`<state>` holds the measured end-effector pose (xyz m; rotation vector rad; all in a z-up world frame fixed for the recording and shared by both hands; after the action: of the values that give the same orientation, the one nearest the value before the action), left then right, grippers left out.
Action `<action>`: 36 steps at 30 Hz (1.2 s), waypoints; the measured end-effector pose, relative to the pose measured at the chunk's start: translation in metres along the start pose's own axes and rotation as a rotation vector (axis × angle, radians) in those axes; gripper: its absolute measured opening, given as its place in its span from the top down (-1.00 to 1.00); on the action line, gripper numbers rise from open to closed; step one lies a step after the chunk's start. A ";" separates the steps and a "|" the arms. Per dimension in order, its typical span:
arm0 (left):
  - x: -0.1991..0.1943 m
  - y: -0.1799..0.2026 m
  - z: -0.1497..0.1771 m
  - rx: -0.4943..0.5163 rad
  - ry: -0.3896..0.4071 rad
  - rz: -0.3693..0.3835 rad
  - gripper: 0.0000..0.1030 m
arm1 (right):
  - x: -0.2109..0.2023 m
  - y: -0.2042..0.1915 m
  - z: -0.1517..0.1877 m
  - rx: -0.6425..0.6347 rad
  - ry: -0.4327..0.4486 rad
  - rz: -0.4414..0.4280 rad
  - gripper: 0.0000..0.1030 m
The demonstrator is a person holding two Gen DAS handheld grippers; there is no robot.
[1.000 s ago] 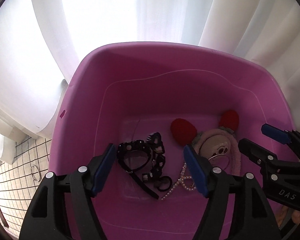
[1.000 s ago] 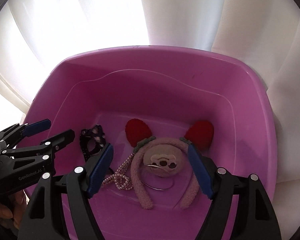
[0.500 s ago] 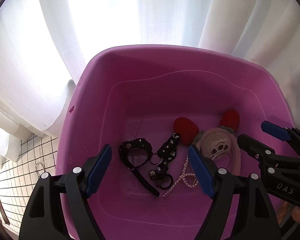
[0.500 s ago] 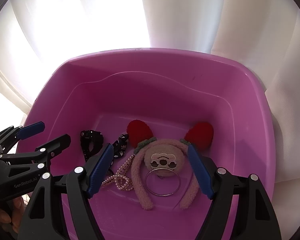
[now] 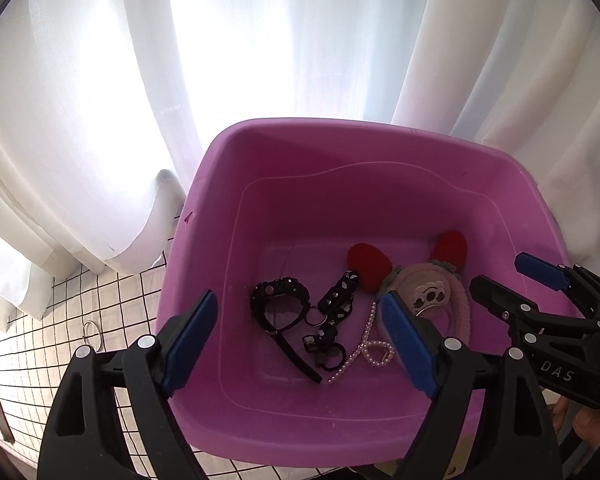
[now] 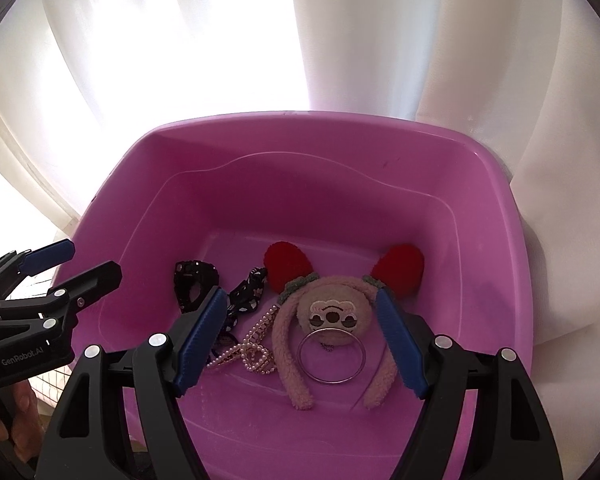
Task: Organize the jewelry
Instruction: 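Lift both grippers out of the pink tub and move over the table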
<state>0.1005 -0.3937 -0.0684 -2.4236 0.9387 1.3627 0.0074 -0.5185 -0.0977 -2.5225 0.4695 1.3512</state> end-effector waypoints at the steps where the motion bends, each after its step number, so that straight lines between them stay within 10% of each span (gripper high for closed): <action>1: -0.007 -0.002 0.000 0.001 0.016 0.000 -0.68 | -0.003 -0.002 0.000 0.002 0.007 -0.002 -0.44; 14: -0.102 -0.110 0.034 -0.067 0.190 -0.076 -0.85 | -0.054 -0.079 0.007 -0.026 0.137 -0.042 -0.45; 36: -0.127 -0.365 0.157 -0.278 0.147 -0.197 -0.85 | -0.007 -0.328 0.094 -0.177 0.106 -0.191 -0.47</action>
<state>0.1704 0.0168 -0.0953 -2.7676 0.5485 1.3354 0.0601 -0.1824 -0.1237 -2.7094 0.1270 1.2425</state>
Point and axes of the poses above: each gripper's, at about its wrist camera, not at the fingertips, and x roughly the way its jaws point, y to its right, z to its underside, the point moved 9 cm from there along x, roughly the way its jaws point, and after that the axes turned 7 degrees about z, right-handed, at the moved point
